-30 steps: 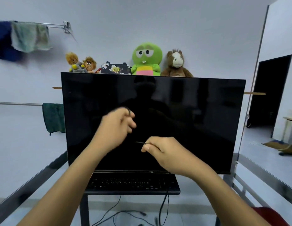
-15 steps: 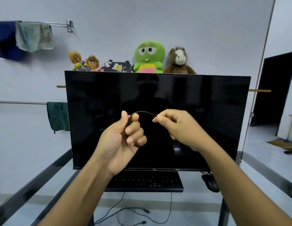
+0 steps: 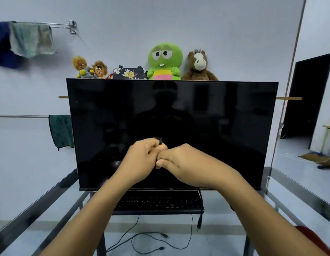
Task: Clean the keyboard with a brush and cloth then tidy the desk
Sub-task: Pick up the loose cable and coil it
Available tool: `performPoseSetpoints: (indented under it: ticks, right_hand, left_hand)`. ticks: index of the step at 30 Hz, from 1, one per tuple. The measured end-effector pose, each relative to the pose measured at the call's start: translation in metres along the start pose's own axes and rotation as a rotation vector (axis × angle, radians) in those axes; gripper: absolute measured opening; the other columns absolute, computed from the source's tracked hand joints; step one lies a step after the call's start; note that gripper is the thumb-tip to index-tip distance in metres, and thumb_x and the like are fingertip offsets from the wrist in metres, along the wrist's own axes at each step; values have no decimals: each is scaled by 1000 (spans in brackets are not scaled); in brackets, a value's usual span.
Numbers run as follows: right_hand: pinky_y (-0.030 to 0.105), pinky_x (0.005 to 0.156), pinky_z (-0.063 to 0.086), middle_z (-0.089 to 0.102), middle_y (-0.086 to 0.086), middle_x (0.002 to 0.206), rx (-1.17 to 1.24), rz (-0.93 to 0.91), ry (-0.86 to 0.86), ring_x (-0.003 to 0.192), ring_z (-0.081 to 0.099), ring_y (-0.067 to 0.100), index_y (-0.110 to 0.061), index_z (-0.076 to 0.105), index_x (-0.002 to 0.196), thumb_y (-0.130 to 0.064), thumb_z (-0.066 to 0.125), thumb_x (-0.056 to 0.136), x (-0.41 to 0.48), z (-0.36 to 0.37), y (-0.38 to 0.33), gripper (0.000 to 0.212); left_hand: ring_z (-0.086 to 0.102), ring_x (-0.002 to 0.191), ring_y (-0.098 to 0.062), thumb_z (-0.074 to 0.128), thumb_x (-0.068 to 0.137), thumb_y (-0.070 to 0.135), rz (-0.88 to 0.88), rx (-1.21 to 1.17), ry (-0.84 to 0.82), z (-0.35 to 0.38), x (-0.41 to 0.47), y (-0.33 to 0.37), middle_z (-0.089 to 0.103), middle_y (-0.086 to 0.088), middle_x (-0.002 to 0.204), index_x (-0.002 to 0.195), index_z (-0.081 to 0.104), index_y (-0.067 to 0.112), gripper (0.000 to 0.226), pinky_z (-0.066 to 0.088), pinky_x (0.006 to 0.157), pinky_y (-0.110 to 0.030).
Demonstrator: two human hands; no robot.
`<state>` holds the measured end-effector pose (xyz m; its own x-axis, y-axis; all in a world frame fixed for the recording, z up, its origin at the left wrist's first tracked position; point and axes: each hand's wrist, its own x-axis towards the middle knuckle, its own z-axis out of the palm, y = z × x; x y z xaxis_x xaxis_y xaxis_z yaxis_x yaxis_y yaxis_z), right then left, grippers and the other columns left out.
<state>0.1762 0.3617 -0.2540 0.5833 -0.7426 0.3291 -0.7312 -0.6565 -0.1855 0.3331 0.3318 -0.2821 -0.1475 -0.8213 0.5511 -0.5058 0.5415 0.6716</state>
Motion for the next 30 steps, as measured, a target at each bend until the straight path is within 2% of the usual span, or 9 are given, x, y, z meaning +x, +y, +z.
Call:
performPoseSetpoints:
  ticks: [2,4,7,10,14,17,21,25,30]
  right_hand:
    - [27,78,53,71,-7,81,91,-39,63,80,64,4,-24,66,87,-31,54,95,1,-7,6,16]
    - [16,63,47,68,-10,69,237,-34,161,63,58,1,-22,66,84,-29,66,88,1,-15,13,8]
    - [27,59,47,66,-1,69,360,-23,276,59,55,15,-23,66,85,-30,67,87,3,-21,26,7]
    - [38,63,48,61,-8,69,428,45,354,60,52,8,-30,66,88,-31,55,95,7,-12,36,13]
    - [27,59,44,51,-12,60,419,184,279,57,45,4,-22,66,96,-23,45,99,7,15,35,21]
    - [8,59,38,54,-10,80,273,176,113,66,48,1,-13,62,112,-16,41,101,5,30,20,25]
    - [33,83,51,62,1,103,-10,91,123,93,59,20,-19,65,111,-24,46,98,-1,26,5,24]
    - [19,73,51,66,-11,84,46,32,335,75,59,2,-25,70,89,-27,64,88,-9,6,-5,6]
    - [11,62,45,62,-16,73,147,-17,309,69,59,1,-24,69,82,-26,73,82,-16,0,6,4]
  left_hand:
    - [57,50,-12,44,100,22,-123,-268,-151,3,-10,5,62,-3,54,74,62,9,34,44,58,-27]
    - [42,40,-15,39,101,32,-203,-570,-221,5,-20,11,47,-5,46,81,61,4,41,40,54,-28]
    - [23,37,-11,39,99,39,-248,-895,-266,4,-27,17,28,0,44,78,59,2,47,32,45,-26]
    - [22,37,-8,38,100,37,-232,-1174,-335,-3,-28,26,26,4,46,76,57,7,42,30,43,-24]
    - [29,41,-7,37,100,37,-188,-1461,-122,-8,-21,35,30,7,52,80,55,13,36,40,48,-22]
    - [39,48,-8,42,100,36,-181,-1375,152,-7,-11,31,41,6,57,86,58,13,31,46,59,-26]
    - [55,55,-9,47,99,31,-143,-707,313,-2,-7,21,59,2,63,90,65,9,30,46,56,-22]
    - [53,47,0,50,97,30,-35,-77,171,10,-11,11,64,0,58,74,63,7,35,40,49,-16]
    - [56,47,-7,36,101,37,-155,-224,-126,13,-18,16,63,-8,54,77,62,3,49,42,51,-10]
